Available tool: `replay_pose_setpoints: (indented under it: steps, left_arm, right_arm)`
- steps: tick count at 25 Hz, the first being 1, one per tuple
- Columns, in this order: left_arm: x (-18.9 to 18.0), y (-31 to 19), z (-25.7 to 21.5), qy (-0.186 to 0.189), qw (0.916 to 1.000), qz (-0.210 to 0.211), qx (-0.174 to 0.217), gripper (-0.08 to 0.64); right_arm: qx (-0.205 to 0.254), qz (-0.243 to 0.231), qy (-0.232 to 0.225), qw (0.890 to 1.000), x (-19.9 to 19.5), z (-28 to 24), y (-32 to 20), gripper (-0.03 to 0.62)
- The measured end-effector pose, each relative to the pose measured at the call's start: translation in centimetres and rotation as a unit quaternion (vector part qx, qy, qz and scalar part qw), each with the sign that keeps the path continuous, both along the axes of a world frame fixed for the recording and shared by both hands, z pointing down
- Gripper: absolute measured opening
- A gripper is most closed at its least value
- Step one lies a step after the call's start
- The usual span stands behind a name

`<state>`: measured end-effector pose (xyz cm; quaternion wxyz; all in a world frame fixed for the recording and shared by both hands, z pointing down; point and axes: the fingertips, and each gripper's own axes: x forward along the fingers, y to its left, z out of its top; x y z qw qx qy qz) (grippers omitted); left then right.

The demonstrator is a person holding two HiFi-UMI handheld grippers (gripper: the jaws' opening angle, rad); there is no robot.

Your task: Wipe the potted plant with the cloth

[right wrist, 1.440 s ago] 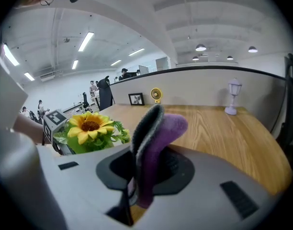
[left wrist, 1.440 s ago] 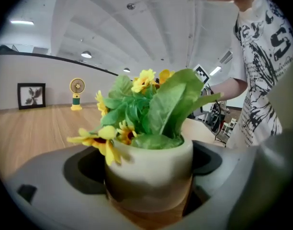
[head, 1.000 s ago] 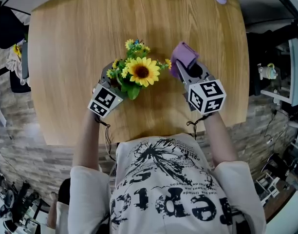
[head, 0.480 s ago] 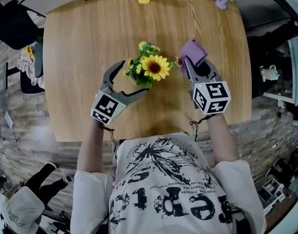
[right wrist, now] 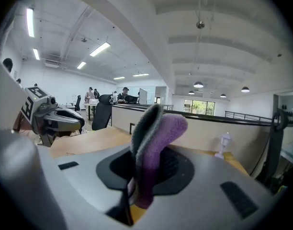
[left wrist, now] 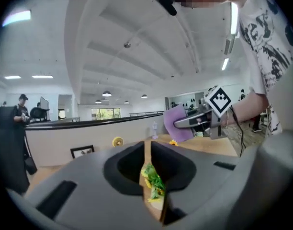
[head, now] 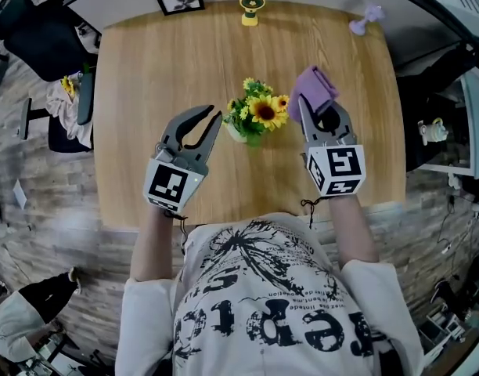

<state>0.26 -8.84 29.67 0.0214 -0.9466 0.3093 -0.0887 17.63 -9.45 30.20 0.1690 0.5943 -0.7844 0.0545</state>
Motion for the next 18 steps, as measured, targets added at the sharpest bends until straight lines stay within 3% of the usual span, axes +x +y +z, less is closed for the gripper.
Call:
replay_pose_setpoints:
  steps: [2, 7, 10, 18]
  left_arm:
    - [-0.9, 0.1, -1.0, -0.005, 0.9998, -0.015, 0.012, 0.006]
    - [-3.9, -0.1, -1.9, -0.006, 0.9979, -0.065, 0.002, 0.003]
    - [-5.9, -0.5, -2.1, 0.013, 0.9953, -0.093, -0.025, 0.003]
    - [-8.3, -1.0, -2.9, 0.035, 0.9917, -0.119, -0.035, 0.003]
  right_arm:
    - [0.013, -0.010, -0.004, 1.000, -1.2, -1.3, 0.1, 0.075]
    - [0.027, -0.029, -0.015, 0.999, -3.7, -2.7, 0.4, 0.075]
    - [0.024, -0.034, -0.012, 0.999, -4.5, -2.4, 0.7, 0.074]
    - [0.017, -0.038, 0.001, 0.999, -4.5, -2.0, 1.4, 0.067]
